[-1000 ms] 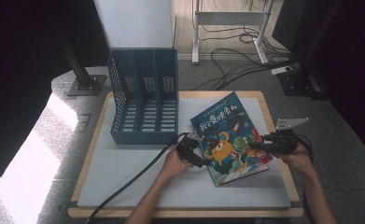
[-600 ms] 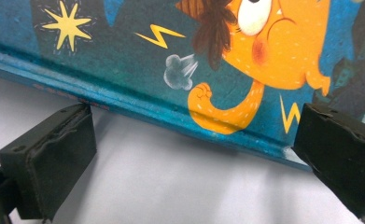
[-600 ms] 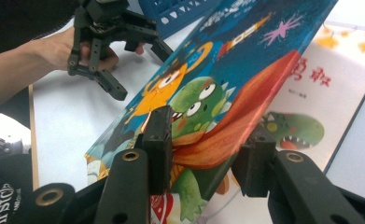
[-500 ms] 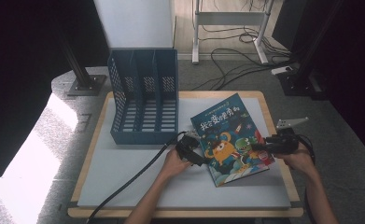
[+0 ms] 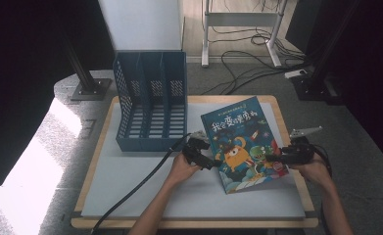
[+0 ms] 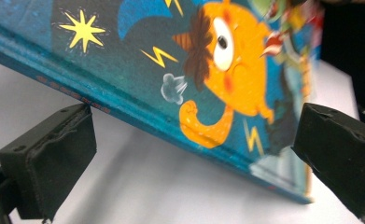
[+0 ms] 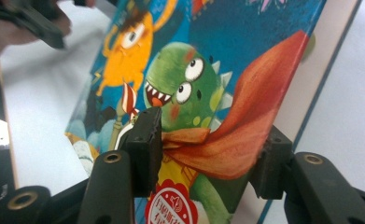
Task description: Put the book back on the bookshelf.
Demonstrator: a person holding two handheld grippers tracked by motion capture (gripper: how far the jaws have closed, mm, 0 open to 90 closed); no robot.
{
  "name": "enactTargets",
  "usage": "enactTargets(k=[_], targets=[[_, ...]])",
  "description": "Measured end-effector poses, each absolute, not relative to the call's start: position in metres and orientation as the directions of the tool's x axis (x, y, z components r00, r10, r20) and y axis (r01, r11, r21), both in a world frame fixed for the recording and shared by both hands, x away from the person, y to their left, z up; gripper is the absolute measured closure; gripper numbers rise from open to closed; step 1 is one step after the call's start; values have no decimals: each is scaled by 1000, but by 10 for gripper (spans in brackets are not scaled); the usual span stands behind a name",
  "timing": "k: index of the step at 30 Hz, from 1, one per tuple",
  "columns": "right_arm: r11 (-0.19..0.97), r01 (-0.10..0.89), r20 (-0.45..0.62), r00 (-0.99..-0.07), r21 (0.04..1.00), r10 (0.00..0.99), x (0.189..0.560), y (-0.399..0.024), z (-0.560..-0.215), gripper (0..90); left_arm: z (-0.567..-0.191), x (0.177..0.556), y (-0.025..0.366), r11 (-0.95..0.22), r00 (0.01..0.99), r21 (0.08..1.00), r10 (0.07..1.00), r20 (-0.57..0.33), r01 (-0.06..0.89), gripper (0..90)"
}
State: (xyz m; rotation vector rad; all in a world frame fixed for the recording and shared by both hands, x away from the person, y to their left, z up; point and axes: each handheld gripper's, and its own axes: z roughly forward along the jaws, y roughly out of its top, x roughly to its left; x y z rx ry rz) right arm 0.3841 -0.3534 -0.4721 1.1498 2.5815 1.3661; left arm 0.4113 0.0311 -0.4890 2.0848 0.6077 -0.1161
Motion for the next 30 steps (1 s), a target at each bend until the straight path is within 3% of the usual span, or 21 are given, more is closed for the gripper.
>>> enactTargets(k=[8, 14, 22, 30], targets=[[354, 601, 298, -723, 716, 624, 388, -348, -479, 468, -474, 409, 32, -412, 870, 774, 335, -363, 481, 0], [381, 598, 258, -717, 705, 648, 389, -340, -483, 438, -459, 401, 32, -453, 884, 770, 350, -310, 449, 30], [372, 575, 237, -722, 728, 650, 386, -338, -484, 429, -449, 391, 32, -527, 874, 762, 474, -105, 377, 372], [368, 566, 214, -713, 737, 668, 383, -336, -483, 417, -443, 387, 34, -530, 870, 769, 489, -69, 359, 512]])
